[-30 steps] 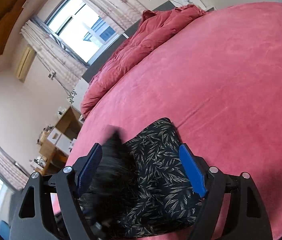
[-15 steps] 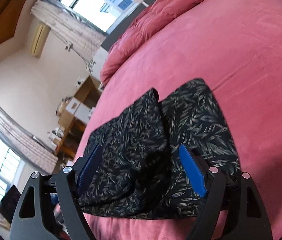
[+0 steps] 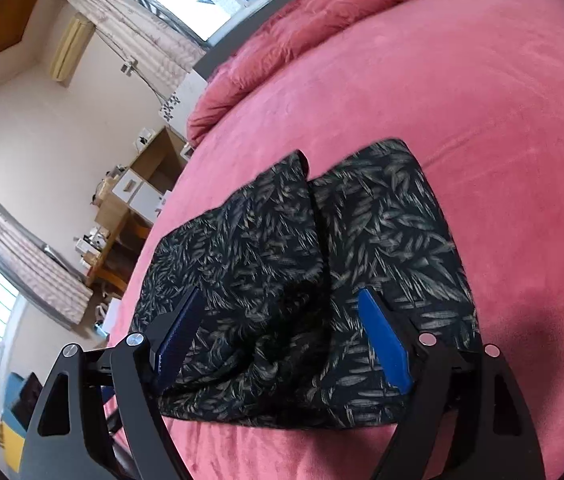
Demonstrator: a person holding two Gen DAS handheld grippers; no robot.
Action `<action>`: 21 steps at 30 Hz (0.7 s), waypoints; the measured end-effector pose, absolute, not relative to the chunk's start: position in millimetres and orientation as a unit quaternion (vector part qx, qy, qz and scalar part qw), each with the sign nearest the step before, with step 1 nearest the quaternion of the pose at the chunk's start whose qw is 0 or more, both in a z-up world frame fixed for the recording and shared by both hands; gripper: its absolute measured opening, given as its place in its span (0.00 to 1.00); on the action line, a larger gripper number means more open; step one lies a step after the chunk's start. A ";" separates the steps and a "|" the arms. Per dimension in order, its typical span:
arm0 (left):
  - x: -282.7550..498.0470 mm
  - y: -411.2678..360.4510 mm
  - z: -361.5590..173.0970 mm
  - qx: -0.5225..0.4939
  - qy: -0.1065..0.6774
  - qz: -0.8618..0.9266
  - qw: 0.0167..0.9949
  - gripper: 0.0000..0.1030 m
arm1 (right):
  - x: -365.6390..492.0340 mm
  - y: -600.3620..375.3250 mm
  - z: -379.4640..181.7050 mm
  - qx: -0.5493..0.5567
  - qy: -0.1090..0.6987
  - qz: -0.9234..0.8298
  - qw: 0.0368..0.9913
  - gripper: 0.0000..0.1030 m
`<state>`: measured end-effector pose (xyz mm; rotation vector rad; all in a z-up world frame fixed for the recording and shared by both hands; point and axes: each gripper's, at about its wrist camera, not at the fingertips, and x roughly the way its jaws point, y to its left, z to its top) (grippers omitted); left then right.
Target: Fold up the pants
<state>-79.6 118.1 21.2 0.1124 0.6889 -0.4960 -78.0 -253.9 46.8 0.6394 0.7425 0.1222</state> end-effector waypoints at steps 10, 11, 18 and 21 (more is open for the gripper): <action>-57.1 110.7 10.9 0.065 0.346 -0.206 0.913 0.60 | -66.5 -276.4 42.3 0.398 0.427 0.081 0.808 0.76; -55.9 111.6 9.4 0.063 0.345 -0.207 0.913 0.59 | -62.4 -277.8 41.5 0.404 0.439 0.087 0.798 0.76; -47.4 104.6 -3.1 0.061 0.367 -0.206 0.905 0.50 | -45.0 -260.6 36.2 0.406 0.477 0.105 0.772 0.63; -43.3 103.0 -6.1 0.047 0.379 -0.206 0.901 0.50 | -35.1 -248.1 32.1 0.400 0.484 0.100 0.772 0.63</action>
